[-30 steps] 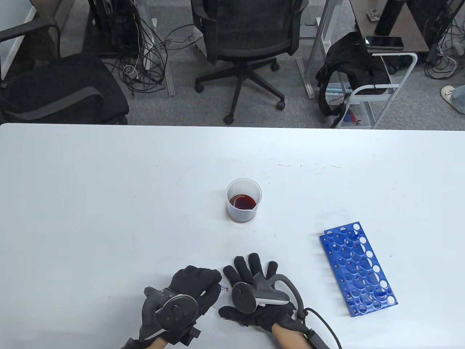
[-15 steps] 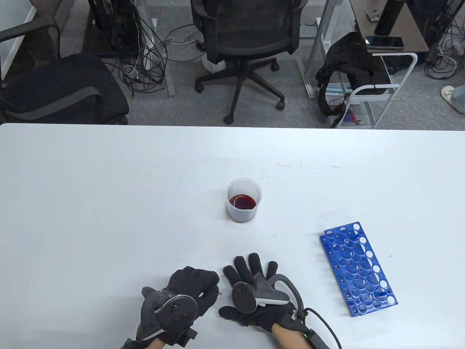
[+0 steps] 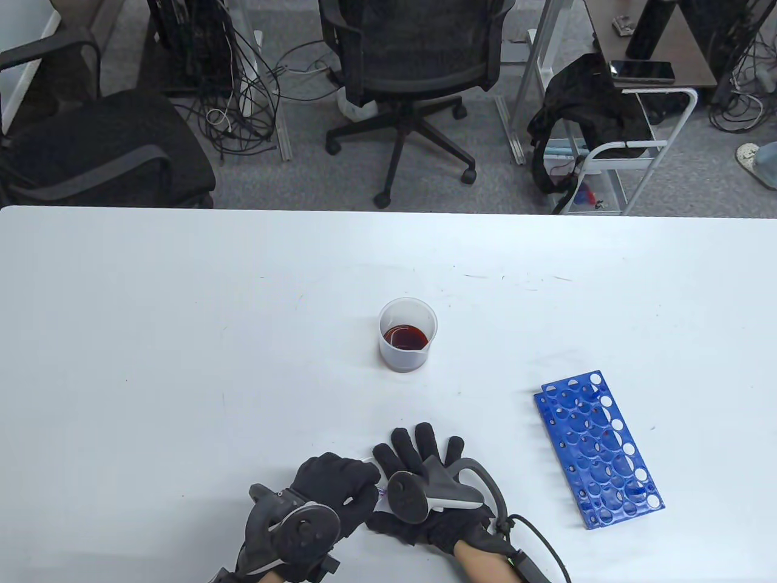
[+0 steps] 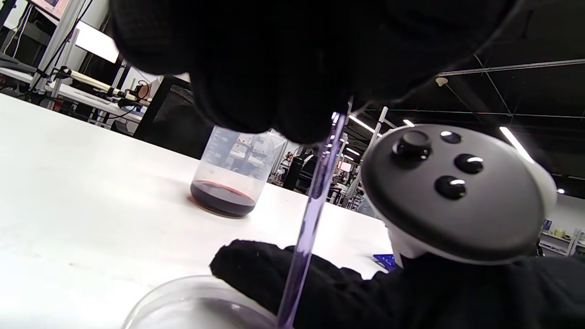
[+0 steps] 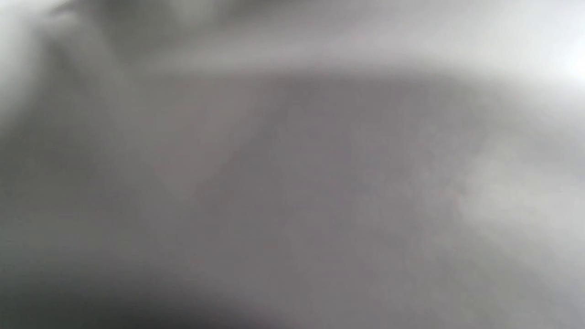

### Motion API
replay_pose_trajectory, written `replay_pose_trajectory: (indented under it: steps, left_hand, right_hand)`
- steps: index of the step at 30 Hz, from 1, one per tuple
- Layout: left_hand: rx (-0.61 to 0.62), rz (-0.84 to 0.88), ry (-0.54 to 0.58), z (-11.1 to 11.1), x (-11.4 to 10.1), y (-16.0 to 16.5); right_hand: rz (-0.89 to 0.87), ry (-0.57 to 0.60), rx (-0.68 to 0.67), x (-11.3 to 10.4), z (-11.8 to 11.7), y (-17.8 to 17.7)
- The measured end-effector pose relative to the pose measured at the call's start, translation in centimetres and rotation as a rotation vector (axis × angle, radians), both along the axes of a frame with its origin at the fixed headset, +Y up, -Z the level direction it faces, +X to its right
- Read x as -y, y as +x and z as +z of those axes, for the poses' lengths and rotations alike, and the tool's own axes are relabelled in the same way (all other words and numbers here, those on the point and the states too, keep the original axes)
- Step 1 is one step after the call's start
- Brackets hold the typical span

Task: Dip glass rod and spread liquid on culture dish

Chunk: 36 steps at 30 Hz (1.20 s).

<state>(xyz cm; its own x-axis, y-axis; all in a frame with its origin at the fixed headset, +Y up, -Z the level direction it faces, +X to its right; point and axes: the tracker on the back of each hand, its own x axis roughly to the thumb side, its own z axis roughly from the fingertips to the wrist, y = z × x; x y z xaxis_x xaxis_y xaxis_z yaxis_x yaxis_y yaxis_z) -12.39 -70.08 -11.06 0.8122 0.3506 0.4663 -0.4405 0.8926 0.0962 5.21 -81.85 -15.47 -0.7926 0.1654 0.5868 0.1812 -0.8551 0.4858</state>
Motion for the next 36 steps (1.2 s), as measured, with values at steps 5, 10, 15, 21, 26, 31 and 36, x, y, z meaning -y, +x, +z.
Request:
replay_pose_trajectory:
  steps: [5, 10, 15, 21, 26, 31, 36]
  left_hand:
    - [-0.012, -0.032, 0.043, 0.2, 0.0, 0.4]
    - [-0.034, -0.061, 0.071, 0.2, 0.0, 0.5]
    - [-0.049, -0.077, 0.068, 0.1, -0.1, 0.3]
    - [-0.051, -0.094, 0.039, -0.1, -0.6, -0.1]
    - [-0.039, -0.082, 0.005, -0.2, -0.8, -0.4]
    - [-0.016, -0.05, -0.037, -0.3, -0.9, -0.6]
    - [0.01, -0.015, -0.068, -0.2, -0.6, -0.3]
  right_hand:
    - [-0.001, -0.002, 0.002, 0.0, 0.0, 0.0]
    - [0.0, -0.002, 0.002, 0.0, 0.0, 0.0]
    - [0.0, -0.002, 0.002, 0.0, 0.0, 0.0]
    - [0.0, -0.002, 0.002, 0.0, 0.0, 0.0]
    - [0.0, -0.002, 0.002, 0.0, 0.0, 0.0]
    - [0.0, -0.002, 0.002, 0.0, 0.0, 0.0]
    - [0.001, -0.002, 0.003, 0.0, 0.0, 0.0]
